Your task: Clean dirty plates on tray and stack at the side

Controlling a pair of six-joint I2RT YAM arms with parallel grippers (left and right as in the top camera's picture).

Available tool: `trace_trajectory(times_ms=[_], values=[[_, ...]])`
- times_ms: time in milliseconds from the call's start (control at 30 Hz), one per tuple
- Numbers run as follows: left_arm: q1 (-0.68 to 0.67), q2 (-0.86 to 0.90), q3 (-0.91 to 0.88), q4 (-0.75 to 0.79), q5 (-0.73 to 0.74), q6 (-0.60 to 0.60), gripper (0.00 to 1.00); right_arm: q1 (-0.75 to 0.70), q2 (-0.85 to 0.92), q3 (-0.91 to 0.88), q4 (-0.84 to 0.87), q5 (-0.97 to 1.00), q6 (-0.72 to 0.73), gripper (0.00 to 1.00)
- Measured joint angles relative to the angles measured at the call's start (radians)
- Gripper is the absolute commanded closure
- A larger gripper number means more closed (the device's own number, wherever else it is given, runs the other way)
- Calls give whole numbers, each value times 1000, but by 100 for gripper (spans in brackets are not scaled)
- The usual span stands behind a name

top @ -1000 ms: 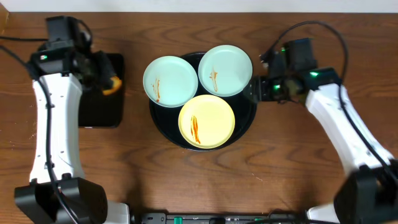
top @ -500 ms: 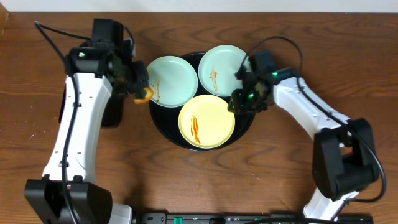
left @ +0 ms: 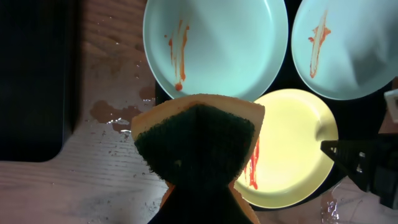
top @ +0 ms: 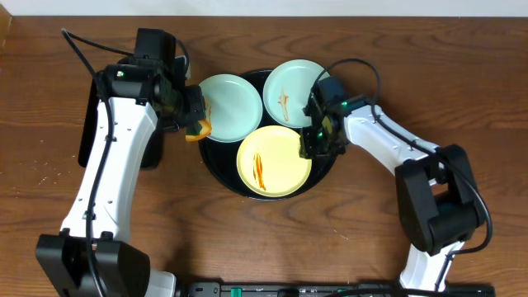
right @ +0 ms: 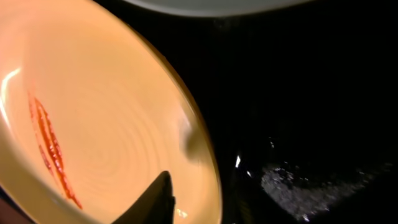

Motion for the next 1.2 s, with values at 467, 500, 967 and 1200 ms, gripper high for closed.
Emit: trace_trajectory(times_ms=[467, 500, 967, 1200], values=[[-16, 2, 0, 5, 0, -8, 92, 12, 11, 0, 5, 11, 9, 99], [-27, 3, 0, 7, 0, -8, 93, 12, 11, 0, 5, 11, 9, 99], [-234, 166, -44, 37, 0, -32, 93, 10, 11, 0, 0, 10, 11, 99], [-262, 184, -48, 69, 0, -53, 92, -16, 11, 0, -3, -38, 8, 99]])
